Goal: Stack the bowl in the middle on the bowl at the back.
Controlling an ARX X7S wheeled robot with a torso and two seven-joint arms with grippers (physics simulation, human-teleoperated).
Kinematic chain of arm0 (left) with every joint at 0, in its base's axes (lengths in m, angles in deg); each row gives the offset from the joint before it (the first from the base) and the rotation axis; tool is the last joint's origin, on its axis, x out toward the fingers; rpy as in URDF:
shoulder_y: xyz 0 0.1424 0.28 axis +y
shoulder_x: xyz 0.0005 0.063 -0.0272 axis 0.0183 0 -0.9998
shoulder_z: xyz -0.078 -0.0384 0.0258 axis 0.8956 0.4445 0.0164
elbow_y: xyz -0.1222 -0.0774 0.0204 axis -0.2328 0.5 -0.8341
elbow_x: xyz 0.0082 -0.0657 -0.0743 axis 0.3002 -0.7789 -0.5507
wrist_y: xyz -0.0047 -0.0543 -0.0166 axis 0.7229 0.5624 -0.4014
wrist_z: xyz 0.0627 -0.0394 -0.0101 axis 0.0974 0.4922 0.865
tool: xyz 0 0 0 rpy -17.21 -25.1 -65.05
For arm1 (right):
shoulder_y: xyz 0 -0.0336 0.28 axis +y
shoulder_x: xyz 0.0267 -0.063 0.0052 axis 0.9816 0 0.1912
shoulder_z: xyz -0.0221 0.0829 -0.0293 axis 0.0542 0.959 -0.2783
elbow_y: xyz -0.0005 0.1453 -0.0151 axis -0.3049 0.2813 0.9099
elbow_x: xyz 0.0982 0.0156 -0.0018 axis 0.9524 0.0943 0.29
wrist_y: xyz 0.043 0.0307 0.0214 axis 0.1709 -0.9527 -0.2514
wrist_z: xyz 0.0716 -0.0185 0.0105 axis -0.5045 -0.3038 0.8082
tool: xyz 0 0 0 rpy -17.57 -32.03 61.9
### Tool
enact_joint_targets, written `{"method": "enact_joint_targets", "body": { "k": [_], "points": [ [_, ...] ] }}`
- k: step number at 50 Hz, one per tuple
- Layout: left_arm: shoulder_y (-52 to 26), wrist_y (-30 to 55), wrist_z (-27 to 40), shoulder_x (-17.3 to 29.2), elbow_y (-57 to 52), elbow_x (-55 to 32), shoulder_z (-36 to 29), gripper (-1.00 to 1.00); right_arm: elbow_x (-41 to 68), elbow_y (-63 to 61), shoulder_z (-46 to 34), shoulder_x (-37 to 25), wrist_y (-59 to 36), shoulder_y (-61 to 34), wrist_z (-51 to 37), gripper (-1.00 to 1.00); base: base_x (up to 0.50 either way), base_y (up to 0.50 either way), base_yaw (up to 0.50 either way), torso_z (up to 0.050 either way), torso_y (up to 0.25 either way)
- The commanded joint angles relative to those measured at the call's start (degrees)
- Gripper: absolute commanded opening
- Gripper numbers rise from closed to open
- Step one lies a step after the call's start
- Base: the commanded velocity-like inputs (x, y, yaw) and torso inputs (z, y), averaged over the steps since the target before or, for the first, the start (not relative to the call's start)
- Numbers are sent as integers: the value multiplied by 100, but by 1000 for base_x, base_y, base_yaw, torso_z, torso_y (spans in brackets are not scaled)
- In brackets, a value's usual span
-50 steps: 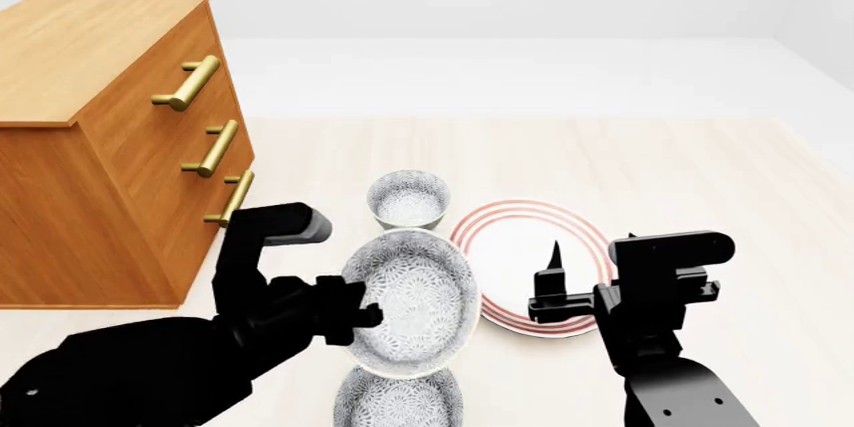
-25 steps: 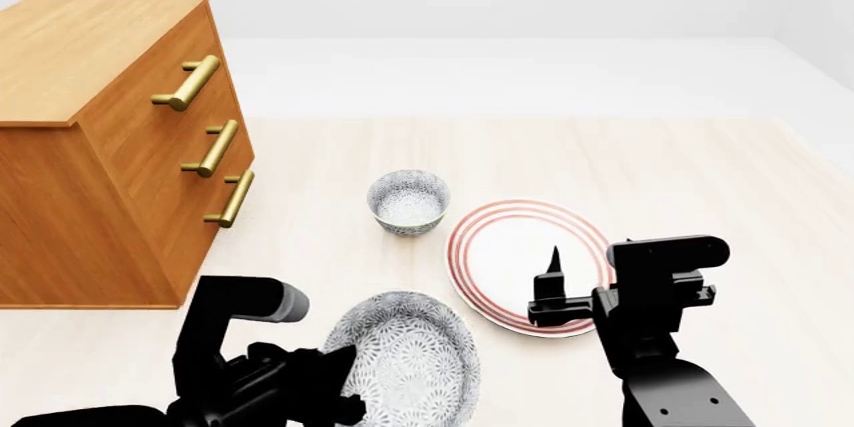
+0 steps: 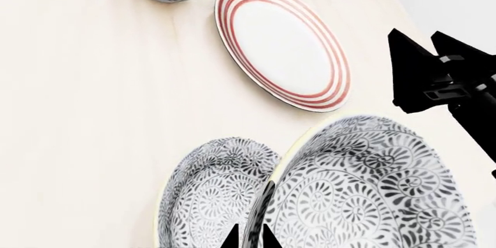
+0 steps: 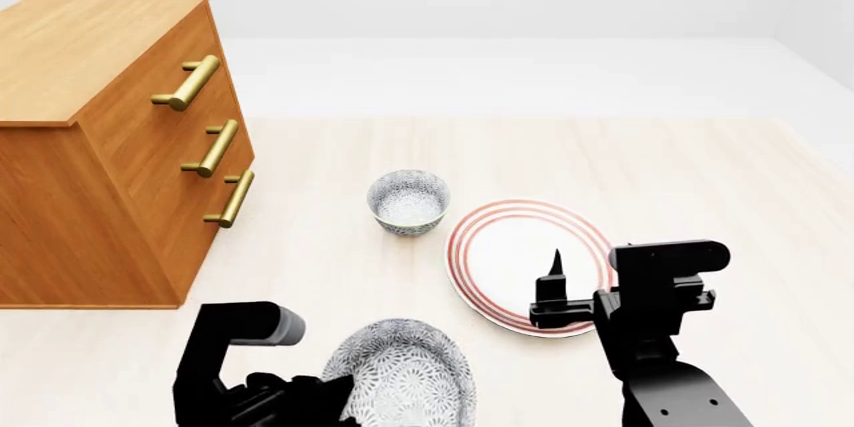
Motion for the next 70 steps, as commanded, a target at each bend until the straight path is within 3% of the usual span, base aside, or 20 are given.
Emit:
{"method": "enact_joint_targets", "body": {
  "k": [1, 14, 48, 49, 70],
  "points": [
    [-71, -124, -218, -89, 394, 489, -151, -100, 31, 43, 14, -15, 59, 27, -12, 100, 0, 0, 0, 0, 0],
    [-198, -231, -579, -190, 949, 1174, -516, -100, 78, -338, 66, -74, -7, 183, -103, 100, 0, 0, 0, 0, 0],
    [-321, -488, -876, -104, 1209, 1269, -821, -100, 128, -249, 47, -114, 63, 183, -158, 100, 0, 0, 0, 0, 0],
    [-321, -496, -879, -101, 1208, 1265, -824, 100, 130, -238, 48, -114, 72, 184, -158, 100, 0, 0, 0, 0, 0],
    [-289, -635, -756, 31, 947, 923, -771, 100, 173, -210, 49, -145, 111, 205, -185, 100, 0, 0, 0, 0, 0]
  ]
}}
